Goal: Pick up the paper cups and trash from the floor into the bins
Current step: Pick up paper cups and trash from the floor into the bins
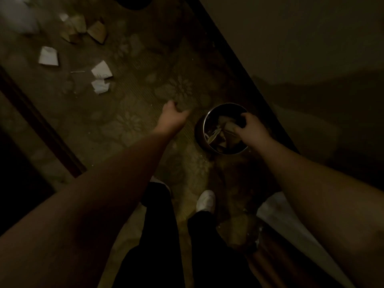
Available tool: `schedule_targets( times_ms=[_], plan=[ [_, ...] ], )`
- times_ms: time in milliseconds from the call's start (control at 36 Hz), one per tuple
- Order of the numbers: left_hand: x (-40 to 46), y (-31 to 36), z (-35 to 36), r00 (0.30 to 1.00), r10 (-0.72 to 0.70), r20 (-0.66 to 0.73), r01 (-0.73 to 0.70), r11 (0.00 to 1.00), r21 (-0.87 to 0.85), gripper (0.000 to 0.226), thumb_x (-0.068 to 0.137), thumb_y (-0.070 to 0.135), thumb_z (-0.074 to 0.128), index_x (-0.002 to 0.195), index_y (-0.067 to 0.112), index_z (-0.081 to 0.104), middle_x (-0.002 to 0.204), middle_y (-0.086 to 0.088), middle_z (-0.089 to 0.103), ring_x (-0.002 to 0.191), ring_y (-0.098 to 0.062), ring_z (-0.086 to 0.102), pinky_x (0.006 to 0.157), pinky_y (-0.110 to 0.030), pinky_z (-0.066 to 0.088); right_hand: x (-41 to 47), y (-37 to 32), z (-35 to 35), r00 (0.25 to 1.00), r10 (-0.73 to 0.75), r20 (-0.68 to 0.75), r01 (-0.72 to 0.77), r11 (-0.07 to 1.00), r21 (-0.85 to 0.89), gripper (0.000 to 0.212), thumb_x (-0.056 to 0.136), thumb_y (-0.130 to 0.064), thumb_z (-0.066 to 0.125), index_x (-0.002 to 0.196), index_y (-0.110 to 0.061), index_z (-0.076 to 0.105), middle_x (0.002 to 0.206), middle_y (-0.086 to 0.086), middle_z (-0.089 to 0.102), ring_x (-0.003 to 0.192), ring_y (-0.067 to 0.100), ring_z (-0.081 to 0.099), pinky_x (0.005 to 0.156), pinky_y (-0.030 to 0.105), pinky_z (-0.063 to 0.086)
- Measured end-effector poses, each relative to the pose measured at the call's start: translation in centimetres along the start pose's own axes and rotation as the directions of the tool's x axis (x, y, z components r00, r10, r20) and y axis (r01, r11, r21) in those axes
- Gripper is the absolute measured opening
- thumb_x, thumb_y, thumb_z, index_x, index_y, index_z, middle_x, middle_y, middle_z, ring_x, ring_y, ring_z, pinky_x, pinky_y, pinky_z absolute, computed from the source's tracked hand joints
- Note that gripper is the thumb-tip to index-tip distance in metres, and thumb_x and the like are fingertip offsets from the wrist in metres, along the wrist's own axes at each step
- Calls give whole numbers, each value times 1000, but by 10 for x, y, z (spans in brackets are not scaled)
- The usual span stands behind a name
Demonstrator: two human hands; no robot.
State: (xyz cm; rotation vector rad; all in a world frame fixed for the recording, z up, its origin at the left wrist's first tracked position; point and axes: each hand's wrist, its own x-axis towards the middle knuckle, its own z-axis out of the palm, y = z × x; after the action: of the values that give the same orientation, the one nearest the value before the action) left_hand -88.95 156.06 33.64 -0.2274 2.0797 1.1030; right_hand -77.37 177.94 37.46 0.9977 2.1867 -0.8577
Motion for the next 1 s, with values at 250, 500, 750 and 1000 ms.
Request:
schedule_targets(
  times_ms=[250,500,750,1000],
  plan=[
    [-5,26,-147,984,23,-177,-13,998,58,59,95,37,59,146,14,41,149,-6,43,130,-24,49,107,-34,39,-12,-172,-13,960,-270,81,279,949,-146,60,98,-33,58,151,-18,36,155,5,35,137,25,40,108,37,37],
    [4,4,-285,956,-36,-291,34,999,-12,45,95,36,58,134,12,54,133,-11,57,121,-29,56,100,-34,43,-8,-343,37,884,-419,206,465,833,-300,61,97,-34,59,151,-17,36,155,4,34,139,25,39,114,39,34],
    [28,-47,-344,899,-346,-269,330,938,-104,60,99,26,57,152,14,32,149,-11,38,129,-30,49,106,-44,45,17,-419,101,855,-373,360,508,744,-434,60,98,-32,57,152,-20,36,158,4,30,141,26,36,114,42,36],
    [76,-68,-356,898,-380,-221,338,919,-205,37,96,23,60,132,19,55,119,-3,62,102,-19,61,87,-40,54,87,-462,123,840,-279,465,511,694,-507,56,98,-31,57,149,-16,41,151,8,38,132,28,45,108,41,41]
  ],
)
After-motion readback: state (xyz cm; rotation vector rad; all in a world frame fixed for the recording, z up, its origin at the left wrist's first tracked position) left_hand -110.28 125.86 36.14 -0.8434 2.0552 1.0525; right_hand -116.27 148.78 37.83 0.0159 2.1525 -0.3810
